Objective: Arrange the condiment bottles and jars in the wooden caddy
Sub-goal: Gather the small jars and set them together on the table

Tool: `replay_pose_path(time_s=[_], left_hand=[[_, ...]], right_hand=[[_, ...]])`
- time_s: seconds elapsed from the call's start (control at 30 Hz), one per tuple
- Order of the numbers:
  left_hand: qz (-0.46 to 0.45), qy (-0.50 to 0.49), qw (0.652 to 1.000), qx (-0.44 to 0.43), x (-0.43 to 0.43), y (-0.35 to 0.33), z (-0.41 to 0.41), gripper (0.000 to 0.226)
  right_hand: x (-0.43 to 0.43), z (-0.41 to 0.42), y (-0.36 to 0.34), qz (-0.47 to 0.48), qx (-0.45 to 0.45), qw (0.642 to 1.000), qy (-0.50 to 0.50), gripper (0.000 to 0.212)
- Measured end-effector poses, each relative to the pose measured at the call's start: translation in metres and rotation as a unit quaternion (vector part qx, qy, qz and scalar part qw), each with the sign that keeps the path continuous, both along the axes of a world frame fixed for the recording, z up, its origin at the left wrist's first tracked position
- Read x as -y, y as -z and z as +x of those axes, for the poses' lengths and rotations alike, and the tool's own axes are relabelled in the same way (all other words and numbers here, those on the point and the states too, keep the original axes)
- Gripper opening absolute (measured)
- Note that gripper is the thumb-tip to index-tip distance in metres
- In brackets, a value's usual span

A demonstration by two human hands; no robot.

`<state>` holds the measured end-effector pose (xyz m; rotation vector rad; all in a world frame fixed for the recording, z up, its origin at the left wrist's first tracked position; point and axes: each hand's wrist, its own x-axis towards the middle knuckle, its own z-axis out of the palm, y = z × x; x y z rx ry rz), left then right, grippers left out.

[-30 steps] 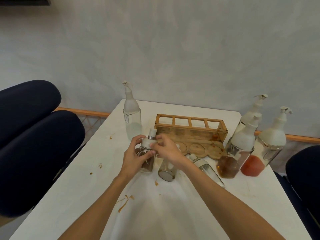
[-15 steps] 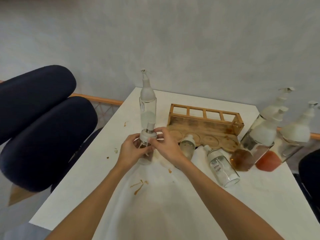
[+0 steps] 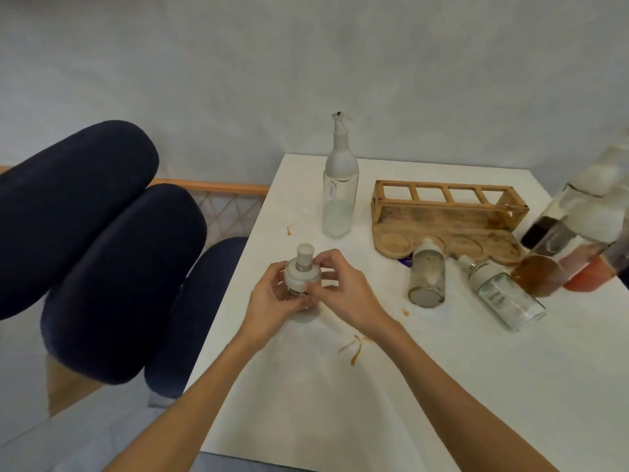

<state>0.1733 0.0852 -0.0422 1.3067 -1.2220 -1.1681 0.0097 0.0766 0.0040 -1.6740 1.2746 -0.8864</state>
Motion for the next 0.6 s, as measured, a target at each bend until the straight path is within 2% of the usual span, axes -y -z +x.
replay_pose_path(time_s=[0.33, 0.6], left_hand=[[-0.017, 0.035, 0.999, -0.013, -0.026, 0.005, 0.01, 0.065], [-0.017, 0.07, 0.997, 0.001, -0.04, 0.003, 0.005, 0.064]], right_hand=[[-0.036, 0.008, 0.001, 0.001, 0.023, 1.0, 0.011, 0.05], [-0.05, 0.002, 0.004, 0.004, 0.001, 1.0, 0.018, 0.054]])
